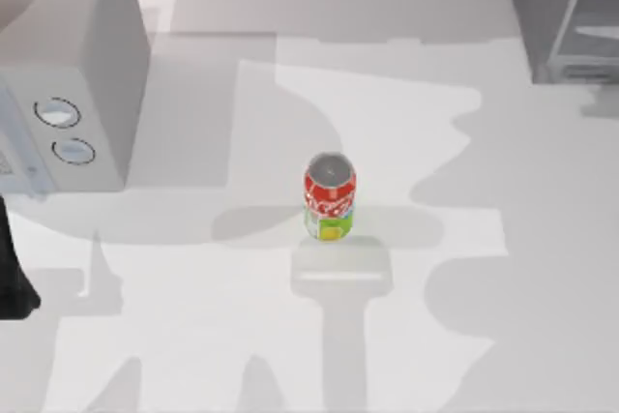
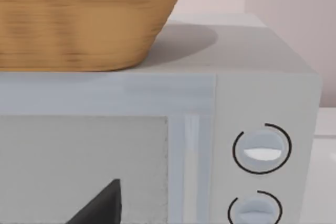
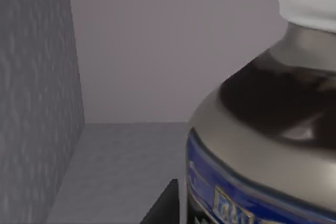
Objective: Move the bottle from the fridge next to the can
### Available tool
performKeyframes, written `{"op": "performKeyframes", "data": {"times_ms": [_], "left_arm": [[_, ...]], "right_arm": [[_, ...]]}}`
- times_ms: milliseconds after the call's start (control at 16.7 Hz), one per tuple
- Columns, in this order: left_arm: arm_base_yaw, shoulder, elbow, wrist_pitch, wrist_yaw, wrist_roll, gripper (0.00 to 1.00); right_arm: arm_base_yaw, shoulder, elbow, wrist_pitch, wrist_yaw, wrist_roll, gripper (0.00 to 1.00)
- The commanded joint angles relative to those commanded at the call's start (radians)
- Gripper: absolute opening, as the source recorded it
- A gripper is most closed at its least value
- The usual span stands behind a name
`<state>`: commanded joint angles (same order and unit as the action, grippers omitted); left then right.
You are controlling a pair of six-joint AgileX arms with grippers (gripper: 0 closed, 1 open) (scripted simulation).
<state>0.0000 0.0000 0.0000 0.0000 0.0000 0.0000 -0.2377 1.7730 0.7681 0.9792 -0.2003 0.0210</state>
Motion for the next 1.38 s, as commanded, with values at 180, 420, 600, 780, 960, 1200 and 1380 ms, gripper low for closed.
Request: {"op": "performKeyframes", "data": {"times_ms": [180,420,600,780,960,1200,1380], "left_arm": [[0.000,0.000,0.000,0.000,0.000,0.000,1.00],[0.000,0.000,0.000,0.000,0.000,0.000,1.00],[0.000,0.000,0.000,0.000,0.000,0.000,1.00],[0.000,0.000,0.000,0.000,0.000,0.000,1.00],[0.000,0.000,0.000,0.000,0.000,0.000,1.00],[0.000,0.000,0.000,0.000,0.000,0.000,1.00],[0.000,0.000,0.000,0.000,0.000,0.000,1.00]], "right_arm": [[-0.011,-0.083,-0.102,0.037,-0.018,0.000,0.00],[-0.013,-0.097,-0.117,0.044,-0.021,0.000,0.00],[0.005,-0.085,-0.116,0.051,-0.007,0.001,0.00],[0.103,-0.045,-0.135,0.111,0.091,-0.001,0.00],[0.277,0.010,-0.172,0.197,0.266,-0.005,0.00],[0.571,0.074,-0.237,0.323,0.558,-0.010,0.00],[0.765,0.102,-0.285,0.402,0.751,-0.014,0.00]]}}
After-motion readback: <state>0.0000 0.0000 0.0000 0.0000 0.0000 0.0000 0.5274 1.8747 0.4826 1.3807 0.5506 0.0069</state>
